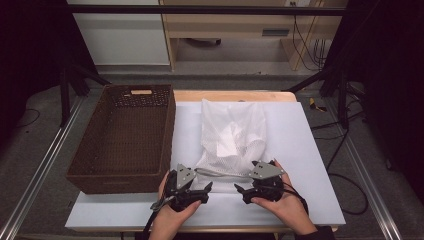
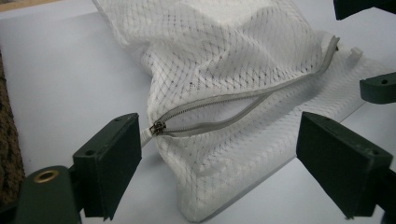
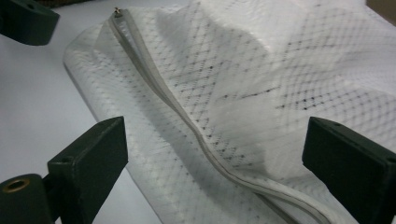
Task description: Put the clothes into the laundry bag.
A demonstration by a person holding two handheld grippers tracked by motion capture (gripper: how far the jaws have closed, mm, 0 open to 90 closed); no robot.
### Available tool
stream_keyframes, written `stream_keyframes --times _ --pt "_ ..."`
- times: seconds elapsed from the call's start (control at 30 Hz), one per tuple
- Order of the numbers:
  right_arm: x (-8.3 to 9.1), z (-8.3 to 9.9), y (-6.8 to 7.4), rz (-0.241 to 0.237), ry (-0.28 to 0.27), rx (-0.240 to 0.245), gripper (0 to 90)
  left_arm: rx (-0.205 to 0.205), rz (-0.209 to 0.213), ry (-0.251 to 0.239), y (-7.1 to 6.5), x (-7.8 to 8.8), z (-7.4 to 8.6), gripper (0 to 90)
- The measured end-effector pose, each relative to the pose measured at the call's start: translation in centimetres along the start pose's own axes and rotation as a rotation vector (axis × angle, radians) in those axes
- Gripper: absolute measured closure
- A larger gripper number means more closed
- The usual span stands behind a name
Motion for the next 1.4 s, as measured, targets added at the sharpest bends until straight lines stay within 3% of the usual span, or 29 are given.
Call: stream_keyframes --times 0.53,1.07,1.27,1.4 --pt "1.0 0.5 -2.0 0.062 -0.027 -0.072 6.9 0.003 0.015 -0.027 -0.1 0.3 -0.6 10.7" --pt "2.8 1.1 -6.0 0.208 -0.068 -0.174 7.5 0.032 0.007 -0.093 1.0 2.2 -2.2 9.9" --pt "3.4 1.7 -7.3 0.242 -0.073 -0.216 7.5 0.061 0.031 -0.111 0.8 2.6 -2.8 10.2" --pt "3.7 1.9 -7.8 0.251 -0.073 -0.231 7.5 0.052 0.041 -0.119 0.4 2.9 -3.1 10.2"
Point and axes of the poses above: each handheld gripper's, and its own axes: x roughly backward along the jaws, z roughly out of its underside, y roughly to its left, the point moved 7 cm from there along -x, roughly forward along the jaws, and after that the axes turned 1 degree about x, right-handed, at the moved point
